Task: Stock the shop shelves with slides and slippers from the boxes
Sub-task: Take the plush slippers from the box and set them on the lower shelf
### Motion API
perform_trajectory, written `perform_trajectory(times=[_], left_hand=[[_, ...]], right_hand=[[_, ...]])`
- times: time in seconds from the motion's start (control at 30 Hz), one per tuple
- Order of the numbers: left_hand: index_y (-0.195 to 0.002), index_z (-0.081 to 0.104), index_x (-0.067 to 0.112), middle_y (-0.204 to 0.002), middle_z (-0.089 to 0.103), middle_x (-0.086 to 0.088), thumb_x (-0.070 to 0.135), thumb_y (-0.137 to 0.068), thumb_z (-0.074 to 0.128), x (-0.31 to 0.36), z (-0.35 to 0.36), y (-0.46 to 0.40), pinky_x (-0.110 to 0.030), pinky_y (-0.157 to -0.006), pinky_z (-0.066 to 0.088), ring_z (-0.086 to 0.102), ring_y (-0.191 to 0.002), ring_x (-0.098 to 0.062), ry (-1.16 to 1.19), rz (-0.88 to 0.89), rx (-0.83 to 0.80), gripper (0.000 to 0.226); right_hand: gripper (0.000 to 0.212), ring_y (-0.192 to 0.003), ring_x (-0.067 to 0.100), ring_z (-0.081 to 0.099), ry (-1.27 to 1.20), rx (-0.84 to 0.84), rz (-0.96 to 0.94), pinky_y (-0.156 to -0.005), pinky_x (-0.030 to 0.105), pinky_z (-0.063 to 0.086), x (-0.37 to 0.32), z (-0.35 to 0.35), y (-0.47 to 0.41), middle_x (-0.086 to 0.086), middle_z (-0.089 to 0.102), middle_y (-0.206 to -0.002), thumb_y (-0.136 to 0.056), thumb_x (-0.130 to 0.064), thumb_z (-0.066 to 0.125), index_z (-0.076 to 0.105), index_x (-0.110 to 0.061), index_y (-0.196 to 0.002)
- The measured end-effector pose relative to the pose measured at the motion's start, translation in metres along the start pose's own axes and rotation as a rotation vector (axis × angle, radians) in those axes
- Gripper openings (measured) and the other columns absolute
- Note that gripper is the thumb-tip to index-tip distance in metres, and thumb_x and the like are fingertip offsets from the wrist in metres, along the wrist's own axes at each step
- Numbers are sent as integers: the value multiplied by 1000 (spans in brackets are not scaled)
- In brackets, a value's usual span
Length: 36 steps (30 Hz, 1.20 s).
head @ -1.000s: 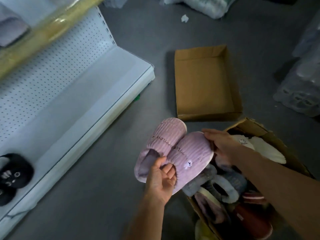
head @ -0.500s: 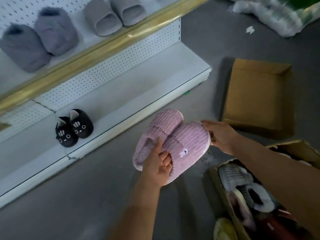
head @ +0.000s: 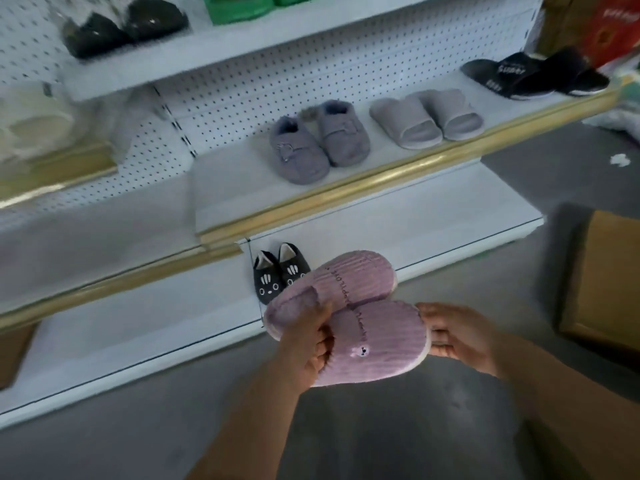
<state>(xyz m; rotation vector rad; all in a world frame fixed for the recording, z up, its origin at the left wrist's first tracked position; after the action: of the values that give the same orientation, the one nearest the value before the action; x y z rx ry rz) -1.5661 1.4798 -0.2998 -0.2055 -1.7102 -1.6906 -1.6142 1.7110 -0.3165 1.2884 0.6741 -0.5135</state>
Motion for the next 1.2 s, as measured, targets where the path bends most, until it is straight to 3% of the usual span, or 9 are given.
perform_trajectory(times=[0.1, 0.2, 0.27, 0.4, 0.53, 0.63, 0.87, 1.0, 1.2], left_hand=[[-121, 54, 12, -100, 64, -2, 42, -85, 69, 31, -44, 9, -28, -69, 41, 58, -92, -17, -12, 24, 26, 49], [-139, 47, 9, -130, 59, -8, 40, -88, 67, 56, -78, 17, -29, -86, 40, 55, -117, -22, 9, 39, 31, 63], [-143, 43, 9, -142, 51, -9, 40, -87, 68, 71, -94, 20, -28, -89, 39, 51, -123, -21, 25, 46, 24, 68], [-136, 52, 8, -126, 62, -8, 40, -86, 70, 91, -110, 29, -25, -66, 43, 59, -98, -16, 47, 58, 45, 62], [-135, 52, 7, -131, 59, -10, 42, -85, 70, 101, -109, 40, -26, -65, 44, 59, -96, -17, 26, 34, 8, 63], [-130, 55, 11, -118, 64, -5, 46, -83, 71, 108, -107, 52, -28, -64, 42, 59, -95, -16, 2, 29, -18, 61], [-115, 65, 8, -112, 70, -13, 38, -82, 74, 147, -119, 85, -33, -84, 53, 65, -103, -26, -28, 154, -67, 46], [-111, 66, 7, -109, 71, -14, 34, -85, 72, 161, -134, 112, -30, -73, 52, 67, -93, -25, -64, 189, -102, 38], [-102, 69, 5, -102, 72, -17, 30, -82, 76, 169, -164, 133, -41, -94, 54, 68, -98, -32, -98, 204, -94, 33]], right_hand=[[24, -80, 20, 71, 82, -53, -3, -81, 36, 51, -13, 49, -4, 4, 75, -93, -95, -12, 50, 65, -16, -113], [24, -90, 24, 69, 108, -76, -16, -90, 41, 52, -27, 92, -3, 6, 74, -101, -94, -14, 52, 66, -17, -113], [24, -94, 26, 69, 124, -85, -14, -94, 44, 50, -37, 114, -1, 8, 73, -106, -94, -17, 54, 66, -17, -114], [24, -92, 23, 69, 167, -79, -8, -96, 43, 49, -53, 133, 6, 6, 74, -104, -94, -18, 55, 66, -17, -116], [23, -94, 23, 70, 224, -70, -22, -96, 42, 48, -74, 136, 21, 4, 74, -102, -92, -17, 57, 65, -18, -114], [23, -98, 28, 69, 207, -27, -35, -94, 42, 48, -93, 130, 32, 7, 74, -103, -93, -22, 56, 63, -16, -115], [34, -102, 31, 64, 90, 34, -142, -84, 43, 49, -144, 144, 73, 12, 64, -114, -94, -37, 56, 53, -16, -121], [38, -106, 30, 62, 67, 38, -173, -87, 44, 50, -164, 171, 91, 11, 65, -113, -93, -46, 53, 56, -17, -117], [31, -89, 26, 62, 158, -45, -146, -80, 38, 49, -166, 215, 95, 9, 66, -98, -94, -37, 56, 65, -11, -109]])
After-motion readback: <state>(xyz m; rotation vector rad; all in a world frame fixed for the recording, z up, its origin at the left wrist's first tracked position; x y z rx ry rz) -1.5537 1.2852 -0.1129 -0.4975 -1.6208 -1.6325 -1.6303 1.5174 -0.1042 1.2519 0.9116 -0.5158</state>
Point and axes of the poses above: each hand's wrist, its own y-axis away from the middle knuckle, its own z-axis out of the palm, x = y × z, the point moved 10 cm from there along -y, towards the middle knuckle
